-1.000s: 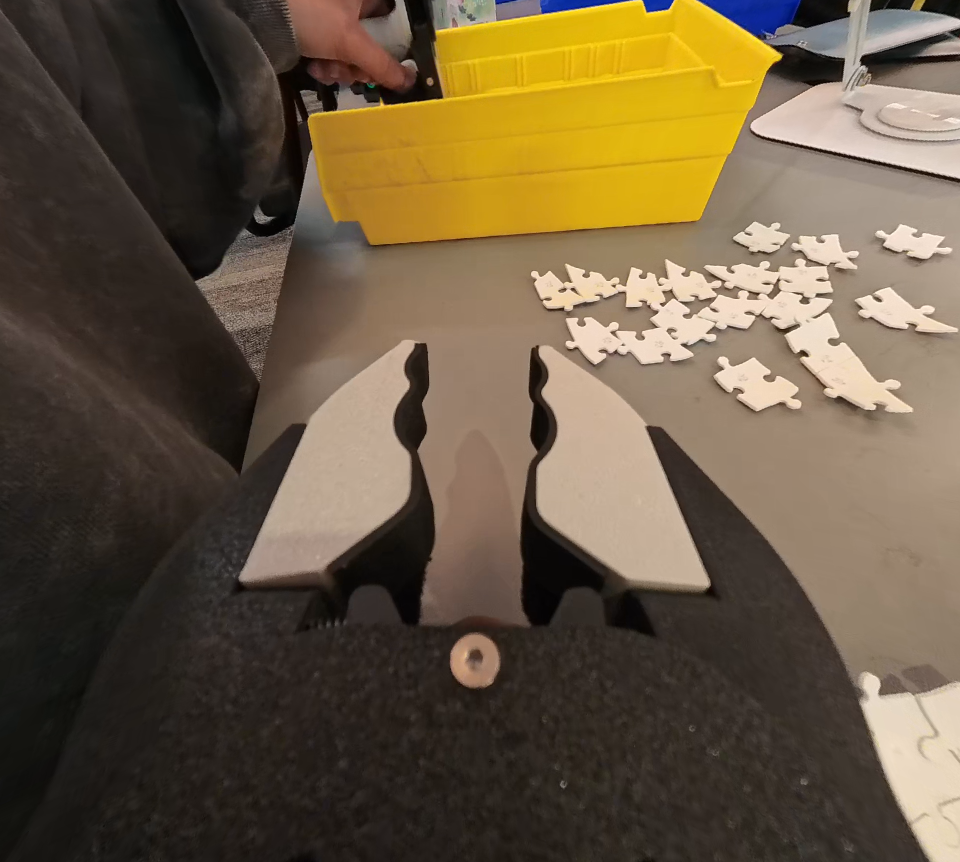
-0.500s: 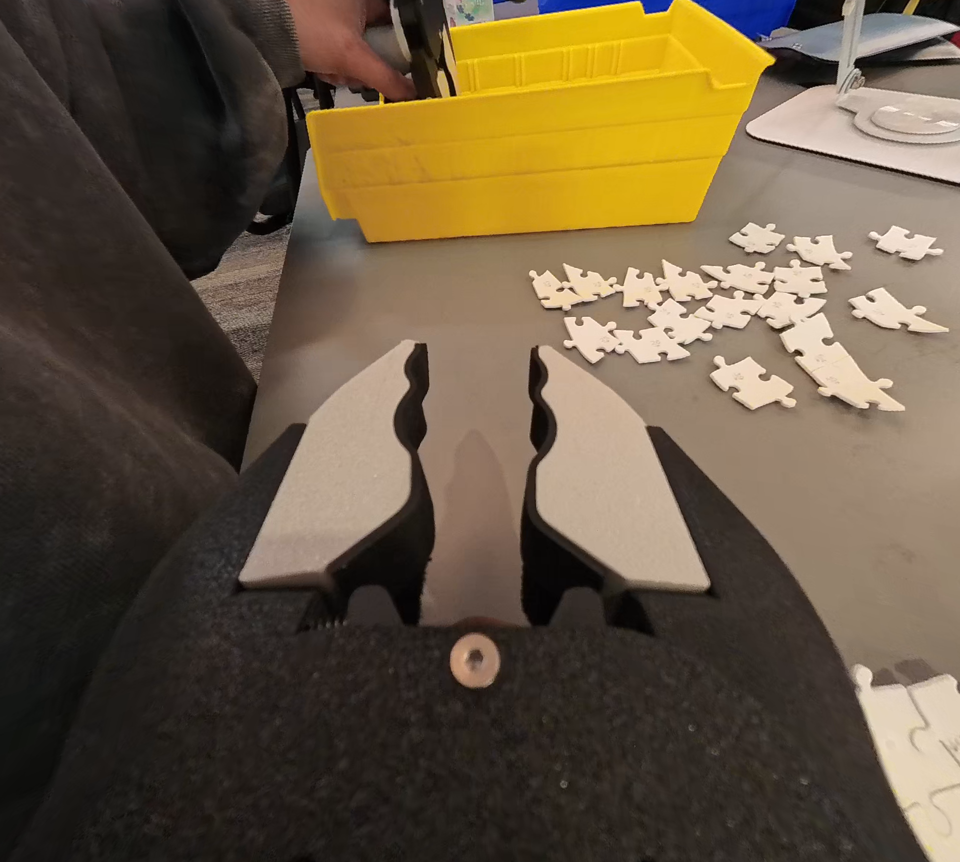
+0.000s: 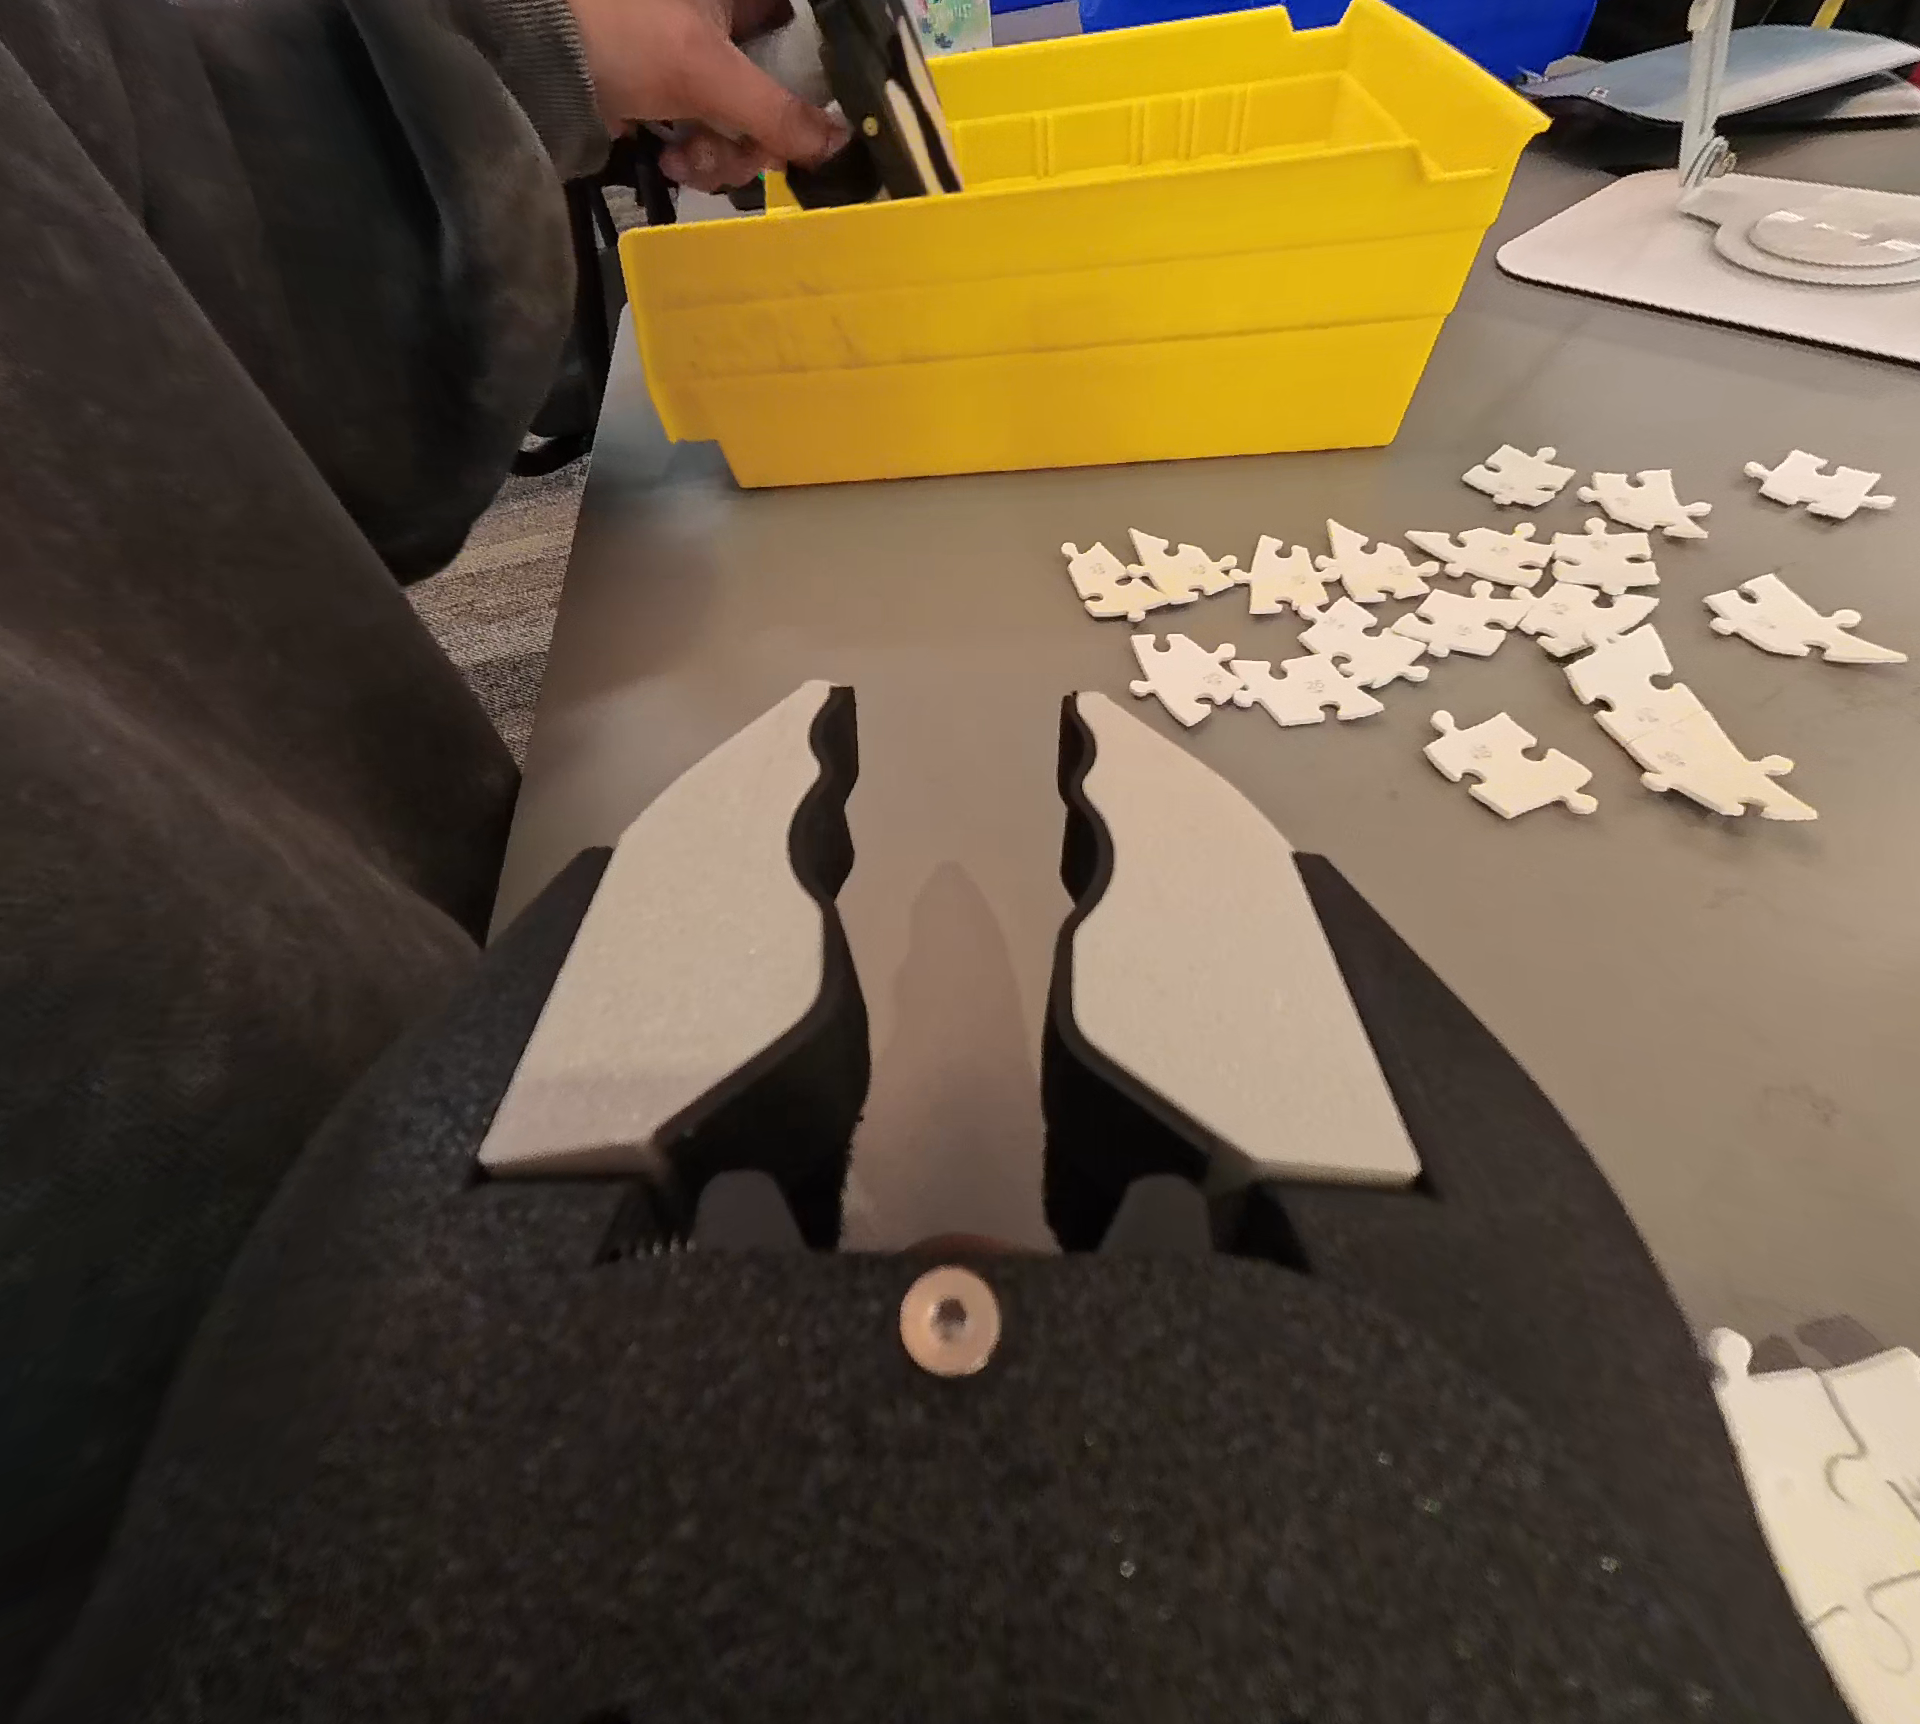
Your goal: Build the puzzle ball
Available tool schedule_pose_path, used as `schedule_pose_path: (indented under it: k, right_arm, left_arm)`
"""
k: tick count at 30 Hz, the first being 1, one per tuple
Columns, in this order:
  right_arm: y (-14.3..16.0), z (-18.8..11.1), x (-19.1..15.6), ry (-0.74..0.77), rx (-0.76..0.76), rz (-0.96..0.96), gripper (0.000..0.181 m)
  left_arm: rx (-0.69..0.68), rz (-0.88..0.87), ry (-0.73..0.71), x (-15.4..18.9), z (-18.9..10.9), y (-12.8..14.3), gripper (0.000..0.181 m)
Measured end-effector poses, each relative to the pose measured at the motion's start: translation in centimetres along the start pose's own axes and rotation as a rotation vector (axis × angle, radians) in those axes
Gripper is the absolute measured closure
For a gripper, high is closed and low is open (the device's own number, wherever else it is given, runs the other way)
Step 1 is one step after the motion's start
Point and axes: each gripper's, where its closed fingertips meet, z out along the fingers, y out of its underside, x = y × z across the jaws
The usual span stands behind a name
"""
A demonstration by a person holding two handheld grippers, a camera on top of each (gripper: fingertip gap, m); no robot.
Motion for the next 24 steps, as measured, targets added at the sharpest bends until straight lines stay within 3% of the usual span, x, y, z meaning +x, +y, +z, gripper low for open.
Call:
schedule_pose_path:
  k: [7, 18, 24]
  right_arm:
    - [0.0, -0.1, 0.0, 0.009, -0.004, -0.007, 0.144]
    - [0.2, 0.1, 0.0, 0.003, -0.013, -0.008, 0.144]
    - [0.1, 0.0, 0.0, 0.001, -0.01, -0.003, 0.144]
  left_arm:
    - [0.016, -0.002, 0.112, 1.5, 2.3, -1.5, 0.141]
    - [-0.009, 0.039, 0.171, 2.8, 1.8, -1.4, 0.141]
    - [0.088, 0.142, 0.141, 2.0, 0.2, -5.2, 0.14]
